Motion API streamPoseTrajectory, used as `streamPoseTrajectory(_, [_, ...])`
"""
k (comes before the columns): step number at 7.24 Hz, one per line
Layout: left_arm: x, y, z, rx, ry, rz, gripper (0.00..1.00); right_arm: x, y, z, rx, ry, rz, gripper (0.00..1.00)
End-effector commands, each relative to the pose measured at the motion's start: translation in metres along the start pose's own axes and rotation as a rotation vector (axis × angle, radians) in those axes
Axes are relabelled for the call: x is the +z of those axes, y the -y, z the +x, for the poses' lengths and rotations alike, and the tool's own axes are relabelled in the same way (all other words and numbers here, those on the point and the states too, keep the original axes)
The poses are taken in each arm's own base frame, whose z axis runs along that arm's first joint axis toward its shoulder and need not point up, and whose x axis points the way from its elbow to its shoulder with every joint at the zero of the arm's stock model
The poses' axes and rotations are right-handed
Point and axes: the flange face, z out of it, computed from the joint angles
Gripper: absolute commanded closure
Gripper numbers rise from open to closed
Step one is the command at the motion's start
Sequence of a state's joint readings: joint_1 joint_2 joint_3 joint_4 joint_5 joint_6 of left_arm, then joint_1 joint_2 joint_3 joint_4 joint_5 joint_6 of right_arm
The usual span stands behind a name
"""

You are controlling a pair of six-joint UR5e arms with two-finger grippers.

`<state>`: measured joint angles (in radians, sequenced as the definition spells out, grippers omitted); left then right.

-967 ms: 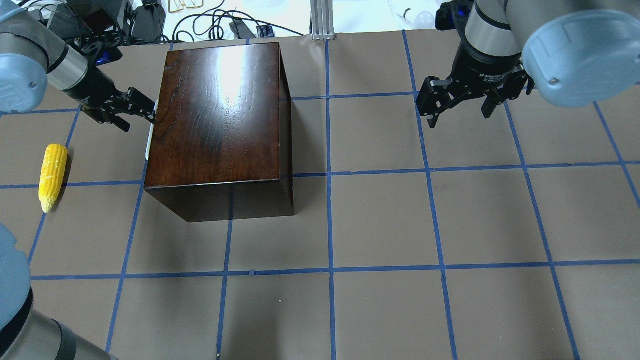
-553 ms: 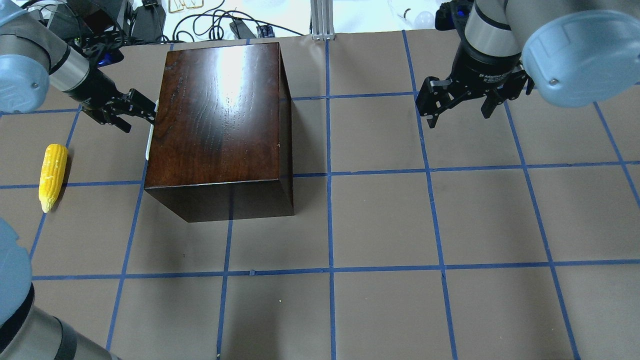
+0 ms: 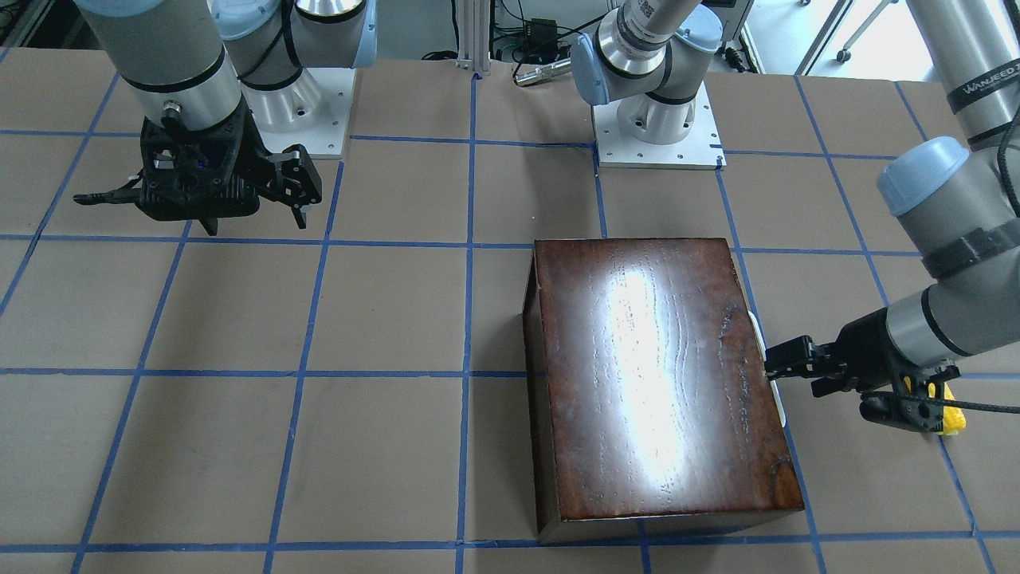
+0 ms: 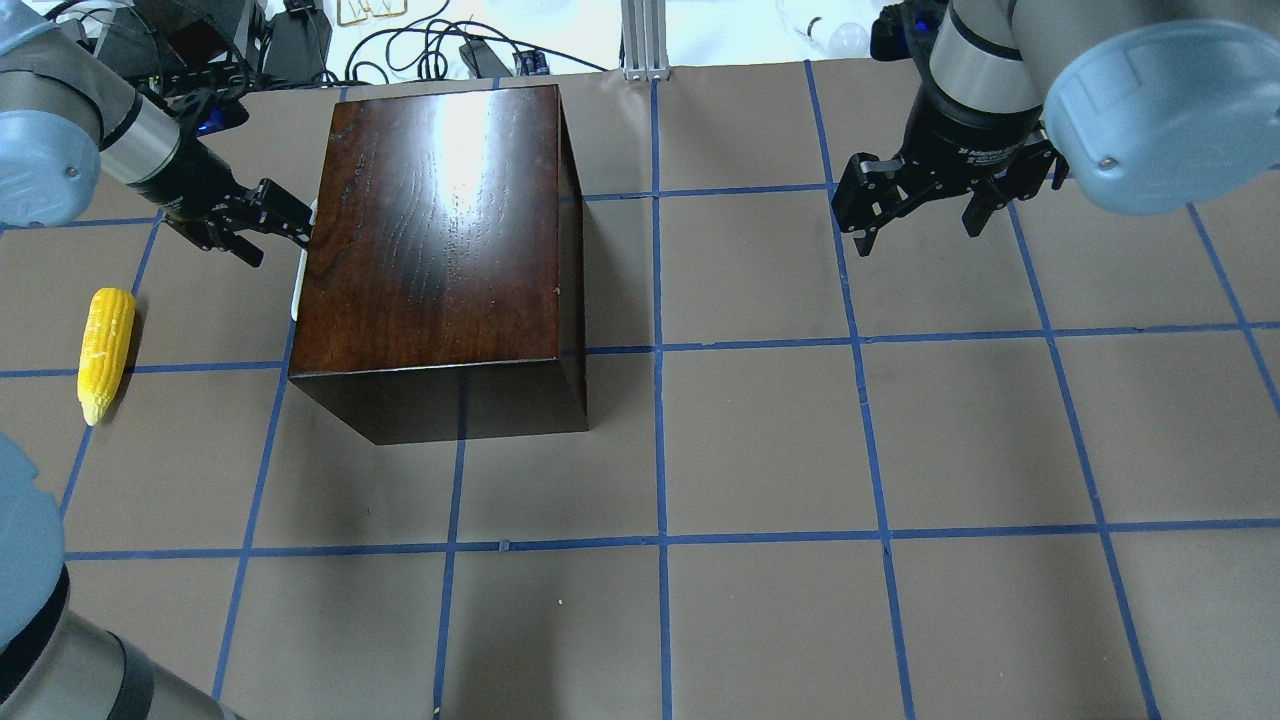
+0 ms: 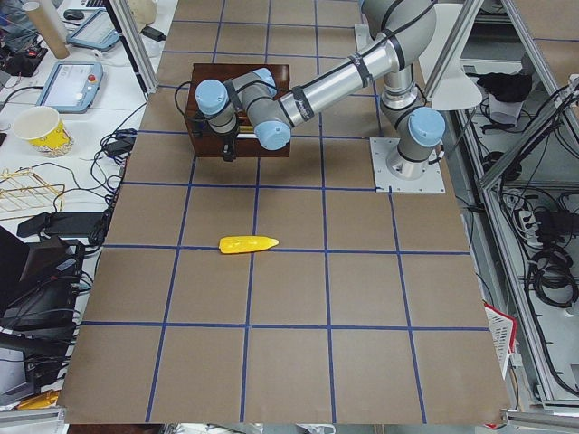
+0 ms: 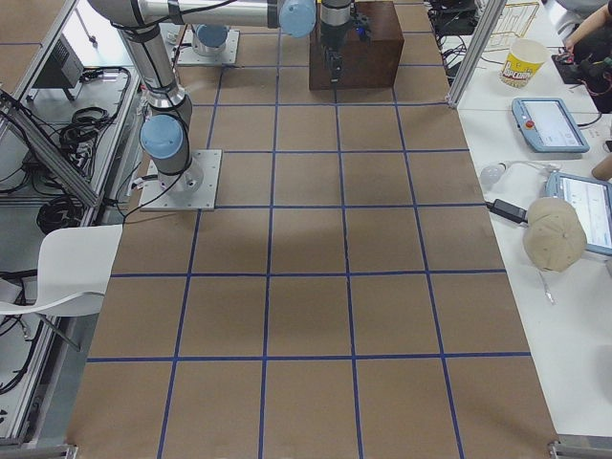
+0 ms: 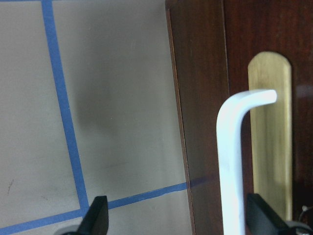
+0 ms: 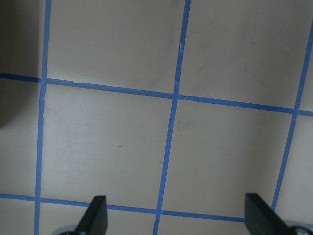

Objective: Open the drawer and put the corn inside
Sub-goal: 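Close the left gripper on the white drawer handle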

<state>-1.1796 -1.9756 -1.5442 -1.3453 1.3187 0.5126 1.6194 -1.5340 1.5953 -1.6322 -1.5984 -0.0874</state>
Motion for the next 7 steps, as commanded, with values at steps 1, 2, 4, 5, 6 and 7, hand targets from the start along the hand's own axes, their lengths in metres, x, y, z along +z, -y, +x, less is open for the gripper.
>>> streamPoseTrajectory(1, [-0.002, -0.003, -0.018, 0.005, -0.002, 0.005, 0.0, 0.0, 0.0, -0.001, -0.002, 0.0, 0.0, 0.0])
streamPoseTrajectory(2, [-0.001, -0.004, -0.02, 0.004, -0.003, 0.003, 0.0, 0.0, 0.0, -0.001, -0.002, 0.0, 0.0, 0.0])
streamPoseTrajectory(4, [-0.003, -0.003, -0.022, 0.005, 0.0, 0.006, 0.0, 0.0, 0.0, 0.001, 0.001, 0.0, 0.0, 0.0])
streamPoseTrajectory(5, [-0.004, -0.003, -0.023, 0.031, 0.001, 0.007, 0.0, 0.0, 0.0, -0.001, -0.002, 0.0, 0.0, 0.0])
streamPoseTrajectory(6, [-0.005, -0.003, -0.024, 0.036, 0.001, 0.009, 0.0, 0.0, 0.0, -0.001, -0.002, 0.0, 0.0, 0.0])
streamPoseTrajectory(7, [-0.007, -0.006, -0.033, 0.026, -0.001, 0.013, 0.0, 0.0, 0.0, 0.001, 0.001, 0.0, 0.0, 0.0])
